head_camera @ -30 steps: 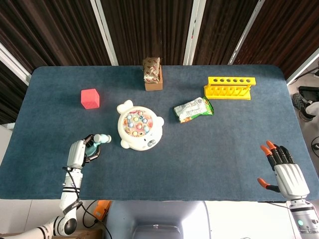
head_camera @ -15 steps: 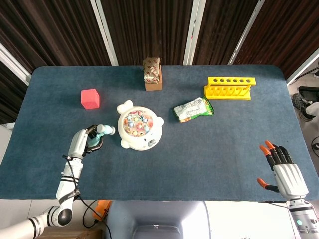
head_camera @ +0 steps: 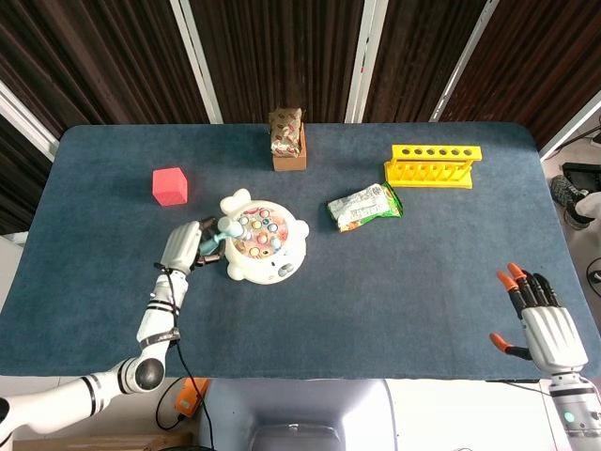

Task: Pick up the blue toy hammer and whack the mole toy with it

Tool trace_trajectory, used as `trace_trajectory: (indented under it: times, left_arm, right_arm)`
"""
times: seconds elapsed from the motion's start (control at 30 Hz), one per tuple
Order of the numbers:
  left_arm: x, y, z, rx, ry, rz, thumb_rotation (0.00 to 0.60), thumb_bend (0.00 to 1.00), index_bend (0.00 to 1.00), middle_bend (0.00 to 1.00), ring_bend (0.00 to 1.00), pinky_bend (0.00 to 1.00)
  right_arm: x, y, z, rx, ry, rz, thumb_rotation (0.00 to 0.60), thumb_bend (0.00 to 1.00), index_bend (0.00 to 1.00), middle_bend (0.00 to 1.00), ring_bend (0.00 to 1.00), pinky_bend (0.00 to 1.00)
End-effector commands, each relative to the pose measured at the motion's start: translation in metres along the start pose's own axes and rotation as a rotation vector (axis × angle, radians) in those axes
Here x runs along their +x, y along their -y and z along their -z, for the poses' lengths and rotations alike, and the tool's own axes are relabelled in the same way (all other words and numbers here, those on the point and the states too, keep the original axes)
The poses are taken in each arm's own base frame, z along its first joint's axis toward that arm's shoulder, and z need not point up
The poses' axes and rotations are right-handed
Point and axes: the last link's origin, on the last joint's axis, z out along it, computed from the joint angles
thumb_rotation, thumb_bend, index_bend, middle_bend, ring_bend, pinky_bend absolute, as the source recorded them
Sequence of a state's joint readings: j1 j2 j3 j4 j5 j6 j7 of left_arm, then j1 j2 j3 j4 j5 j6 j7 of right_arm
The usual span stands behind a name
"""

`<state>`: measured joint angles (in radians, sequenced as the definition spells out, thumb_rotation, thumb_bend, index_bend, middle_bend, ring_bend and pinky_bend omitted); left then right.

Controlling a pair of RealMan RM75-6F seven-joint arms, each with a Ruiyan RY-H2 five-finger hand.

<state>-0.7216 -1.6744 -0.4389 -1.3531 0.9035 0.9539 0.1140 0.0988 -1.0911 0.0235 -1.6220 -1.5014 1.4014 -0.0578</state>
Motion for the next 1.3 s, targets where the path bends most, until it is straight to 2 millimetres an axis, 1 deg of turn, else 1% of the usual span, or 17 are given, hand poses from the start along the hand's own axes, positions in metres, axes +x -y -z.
trace_trajectory:
  times: [0.03, 0.27, 0.4, 0.53, 0.67, 0.83, 0.93, 1.1, 1.3]
  left_arm:
    - [-0.006, -0.011, -0.014, 0.03, 0.027, -0.028, 0.6, 0.88, 0.56, 0.93, 1.0, 1.0]
    - [-0.018, -0.015, -0.028, 0.083, 0.05, -0.057, 0.6, 0.89, 0.56, 0.94, 1.0, 1.0]
    - [-0.023, -0.017, -0.033, 0.093, 0.057, -0.083, 0.6, 0.9, 0.56, 0.94, 1.0, 1.0]
    - [-0.025, -0.018, -0.032, 0.095, 0.061, -0.112, 0.6, 0.9, 0.56, 0.94, 1.0, 1.0]
    - [-0.028, -0.014, -0.032, 0.112, 0.082, -0.144, 0.6, 0.91, 0.57, 0.94, 1.0, 1.0]
    - [-0.028, -0.014, -0.033, 0.124, 0.095, -0.148, 0.6, 0.91, 0.57, 0.94, 1.0, 1.0]
    - [-0.027, -0.017, -0.032, 0.114, 0.093, -0.135, 0.6, 0.91, 0.57, 0.94, 1.0, 1.0]
    - [-0.023, -0.028, -0.028, 0.07, 0.078, -0.106, 0.6, 0.91, 0.57, 0.94, 1.0, 1.0]
    - [-0.026, -0.037, -0.028, 0.055, 0.075, -0.101, 0.6, 0.9, 0.57, 0.94, 1.0, 1.0]
  right_arm:
    - [0.001, -0.001, 0.0, -0.005, -0.001, -0.002, 0.6, 0.34, 0.0, 0.0, 0.0, 0.0]
    - [0.003, -0.003, -0.001, -0.01, -0.001, -0.01, 0.6, 0.34, 0.0, 0.0, 0.0, 0.0]
    - [0.004, -0.004, 0.001, -0.008, -0.004, -0.013, 0.6, 0.34, 0.0, 0.0, 0.0, 0.0]
    - [0.005, -0.005, 0.001, -0.012, -0.009, -0.016, 0.6, 0.34, 0.0, 0.0, 0.0, 0.0]
    - [0.006, -0.006, 0.002, -0.011, -0.009, -0.017, 0.6, 0.34, 0.0, 0.0, 0.0, 0.0]
    - [0.006, -0.005, 0.002, -0.009, -0.008, -0.017, 0.6, 0.34, 0.0, 0.0, 0.0, 0.0]
    - [0.006, -0.006, 0.002, -0.01, -0.008, -0.016, 0.6, 0.34, 0.0, 0.0, 0.0, 0.0]
    - [0.006, -0.005, 0.002, -0.009, -0.007, -0.017, 0.6, 0.34, 0.0, 0.0, 0.0, 0.0]
    - [0.007, -0.005, 0.004, -0.003, -0.008, -0.022, 0.6, 0.34, 0.0, 0.0, 0.0, 0.0]
